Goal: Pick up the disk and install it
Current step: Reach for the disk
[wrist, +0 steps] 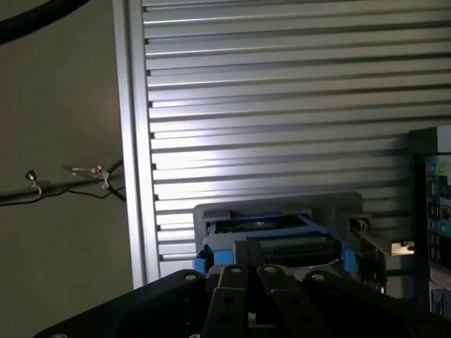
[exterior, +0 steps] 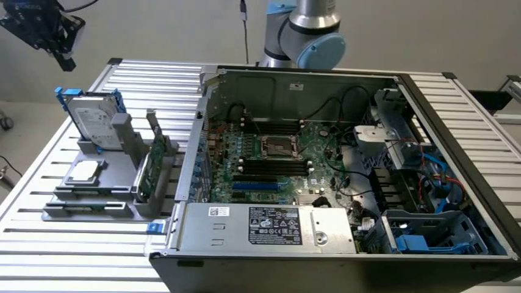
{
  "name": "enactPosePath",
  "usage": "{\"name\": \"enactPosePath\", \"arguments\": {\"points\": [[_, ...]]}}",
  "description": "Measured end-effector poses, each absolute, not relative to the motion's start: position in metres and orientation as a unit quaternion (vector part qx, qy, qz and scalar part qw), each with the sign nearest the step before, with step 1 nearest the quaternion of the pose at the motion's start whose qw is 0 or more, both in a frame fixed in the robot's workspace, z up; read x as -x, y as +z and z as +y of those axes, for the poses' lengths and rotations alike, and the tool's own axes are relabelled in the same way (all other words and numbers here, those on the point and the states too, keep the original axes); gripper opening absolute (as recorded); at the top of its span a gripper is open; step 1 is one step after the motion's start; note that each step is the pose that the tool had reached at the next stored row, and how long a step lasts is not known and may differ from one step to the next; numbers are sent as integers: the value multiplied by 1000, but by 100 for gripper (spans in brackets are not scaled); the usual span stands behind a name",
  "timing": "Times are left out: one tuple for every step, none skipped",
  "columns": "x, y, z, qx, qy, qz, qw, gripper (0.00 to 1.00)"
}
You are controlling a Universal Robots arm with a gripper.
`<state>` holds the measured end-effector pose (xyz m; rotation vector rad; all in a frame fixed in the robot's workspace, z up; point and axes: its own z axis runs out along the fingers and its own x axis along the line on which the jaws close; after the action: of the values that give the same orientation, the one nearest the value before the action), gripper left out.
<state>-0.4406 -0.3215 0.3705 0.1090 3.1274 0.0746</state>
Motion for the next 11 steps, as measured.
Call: {"name": "enactPosePath", "arguments": {"points": [[442,370,-324,-35,24,999,6,11],[444,370,-326,-35,24,999,5,11],[444,370,-328,-35,24,999,5,11],[445,370,-329,-35,24,999,5,11],[445,370,-329,-33,24,999,4,11],[445,370,-329,-30,24,999,4,11],[445,370,-329,-24,24,999,4,11],[445,369,-329,-17,24,1000,4,11],[445,369,-329,-9,24,1000,4,11],[445,369,-329,-2,24,1000,4,11],[445,369,-329,3,24,1000,4,11]]}}
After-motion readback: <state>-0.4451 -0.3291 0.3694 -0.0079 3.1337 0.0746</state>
